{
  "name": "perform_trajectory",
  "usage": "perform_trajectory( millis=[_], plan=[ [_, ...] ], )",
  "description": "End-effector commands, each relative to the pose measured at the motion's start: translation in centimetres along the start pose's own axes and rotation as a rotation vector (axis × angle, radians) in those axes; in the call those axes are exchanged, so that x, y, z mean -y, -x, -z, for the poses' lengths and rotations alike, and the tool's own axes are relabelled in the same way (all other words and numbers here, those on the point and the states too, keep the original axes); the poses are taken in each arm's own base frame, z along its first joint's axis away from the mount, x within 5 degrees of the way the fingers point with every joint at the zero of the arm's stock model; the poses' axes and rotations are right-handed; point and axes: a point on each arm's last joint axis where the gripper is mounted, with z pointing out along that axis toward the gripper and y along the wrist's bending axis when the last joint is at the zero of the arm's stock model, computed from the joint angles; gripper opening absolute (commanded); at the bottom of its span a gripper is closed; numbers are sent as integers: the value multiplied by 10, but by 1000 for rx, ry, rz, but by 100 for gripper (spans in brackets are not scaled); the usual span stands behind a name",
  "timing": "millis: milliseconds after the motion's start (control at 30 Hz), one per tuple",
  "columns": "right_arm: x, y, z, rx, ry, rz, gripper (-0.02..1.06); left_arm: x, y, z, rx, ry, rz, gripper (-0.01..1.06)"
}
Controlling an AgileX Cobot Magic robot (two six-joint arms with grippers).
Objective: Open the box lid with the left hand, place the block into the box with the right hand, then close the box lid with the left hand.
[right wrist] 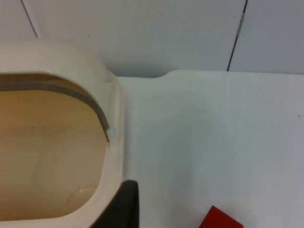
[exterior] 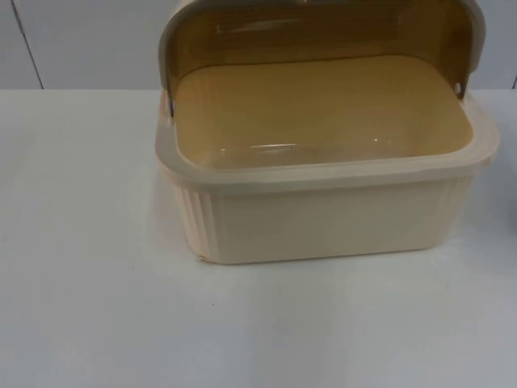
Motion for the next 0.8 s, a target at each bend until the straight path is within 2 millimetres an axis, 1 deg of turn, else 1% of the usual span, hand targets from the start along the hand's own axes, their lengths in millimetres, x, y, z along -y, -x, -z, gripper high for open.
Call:
perform_trajectory(
  millis=[0,67,133,167,200,233,300,533,667,733,767],
  plan=[
    [1,3,3,28,-5,0,105,0,2,3,10,-1,15,51],
    [1,3,3,30,-8,4,105,0,2,3,12,-5,25,70],
    [1,3,3,31,-9,5,105,0,2,3,11,-2,19,92],
    [1,3,3,31,-9,5,105,0,2,3,11,-2,19,92],
    [1,3,3,31,-9,5,105,0,2,3,11,2,11,101],
    [1,3,3,31,-9,5,105,0,1,2,6,3,9,105],
    [1,3,3,29,-9,5,105,-2,1,2,6,16,-18,105],
    [1,3,3,27,-9,4,105,-2,1,2,8,16,-17,105],
    [1,3,-2,16,-8,-3,105,-2,1,2,8,16,-17,105],
    [0,-1,-14,-36,-7,-27,105,-2,1,2,8,16,-17,105],
    [1,-5,-28,-91,-6,-54,105,-2,1,2,8,16,-17,105]
  ],
)
